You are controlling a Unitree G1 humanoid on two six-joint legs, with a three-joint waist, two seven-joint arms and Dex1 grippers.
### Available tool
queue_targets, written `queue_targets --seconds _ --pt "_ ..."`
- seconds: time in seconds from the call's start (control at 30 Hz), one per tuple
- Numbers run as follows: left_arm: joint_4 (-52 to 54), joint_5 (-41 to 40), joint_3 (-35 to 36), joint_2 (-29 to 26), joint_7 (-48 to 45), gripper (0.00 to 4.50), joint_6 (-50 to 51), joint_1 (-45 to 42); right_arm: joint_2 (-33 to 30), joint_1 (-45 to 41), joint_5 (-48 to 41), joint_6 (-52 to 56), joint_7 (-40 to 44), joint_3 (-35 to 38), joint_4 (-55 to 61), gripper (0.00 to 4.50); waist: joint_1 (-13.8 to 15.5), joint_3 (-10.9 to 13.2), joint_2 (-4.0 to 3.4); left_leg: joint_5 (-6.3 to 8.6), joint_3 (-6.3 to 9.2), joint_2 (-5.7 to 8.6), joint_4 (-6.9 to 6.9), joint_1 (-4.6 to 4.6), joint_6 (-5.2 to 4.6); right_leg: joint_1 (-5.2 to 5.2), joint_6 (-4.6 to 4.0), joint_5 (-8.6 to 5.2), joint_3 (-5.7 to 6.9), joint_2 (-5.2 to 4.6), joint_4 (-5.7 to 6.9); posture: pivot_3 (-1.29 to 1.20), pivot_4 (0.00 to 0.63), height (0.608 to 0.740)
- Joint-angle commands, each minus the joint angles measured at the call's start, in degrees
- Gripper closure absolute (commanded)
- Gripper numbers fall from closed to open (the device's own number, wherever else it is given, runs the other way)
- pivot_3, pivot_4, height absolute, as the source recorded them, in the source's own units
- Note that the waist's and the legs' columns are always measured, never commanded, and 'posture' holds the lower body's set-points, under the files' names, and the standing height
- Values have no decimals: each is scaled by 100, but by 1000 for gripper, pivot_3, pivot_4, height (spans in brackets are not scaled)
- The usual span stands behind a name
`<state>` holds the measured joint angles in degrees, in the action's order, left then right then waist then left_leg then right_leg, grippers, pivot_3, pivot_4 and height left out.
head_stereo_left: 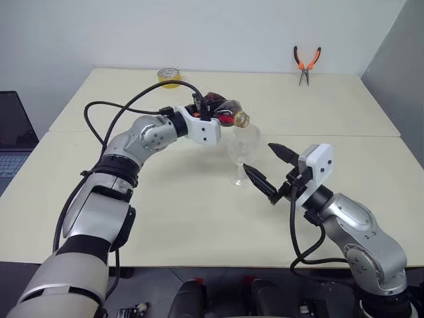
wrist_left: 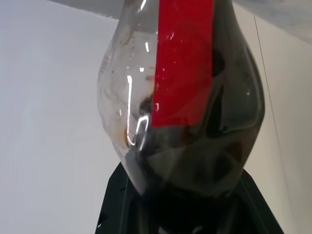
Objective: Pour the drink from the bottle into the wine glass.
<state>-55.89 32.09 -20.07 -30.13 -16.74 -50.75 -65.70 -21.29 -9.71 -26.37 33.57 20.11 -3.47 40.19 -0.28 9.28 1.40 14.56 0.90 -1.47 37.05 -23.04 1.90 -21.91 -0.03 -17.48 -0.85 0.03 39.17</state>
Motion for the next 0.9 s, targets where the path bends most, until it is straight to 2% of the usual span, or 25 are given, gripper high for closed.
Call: queue_targets --seconds 0.03,0.9 --pt "1 87 8 -65 318 3708 -142 -290 19 -86 -21 -6 -27 27 164 0 -2 0 0 0 -1 0 0 0 0 0 0 0 -1 0 1 0 150 740" --pt "-506 1086 -557 -195 1506 3710 -381 -892 19 -48 85 -27 -20 -2 130 0 -2 0 0 -1 -20 0 2 -2 3 -23 0 0 -5 -1 27 0 150 740"
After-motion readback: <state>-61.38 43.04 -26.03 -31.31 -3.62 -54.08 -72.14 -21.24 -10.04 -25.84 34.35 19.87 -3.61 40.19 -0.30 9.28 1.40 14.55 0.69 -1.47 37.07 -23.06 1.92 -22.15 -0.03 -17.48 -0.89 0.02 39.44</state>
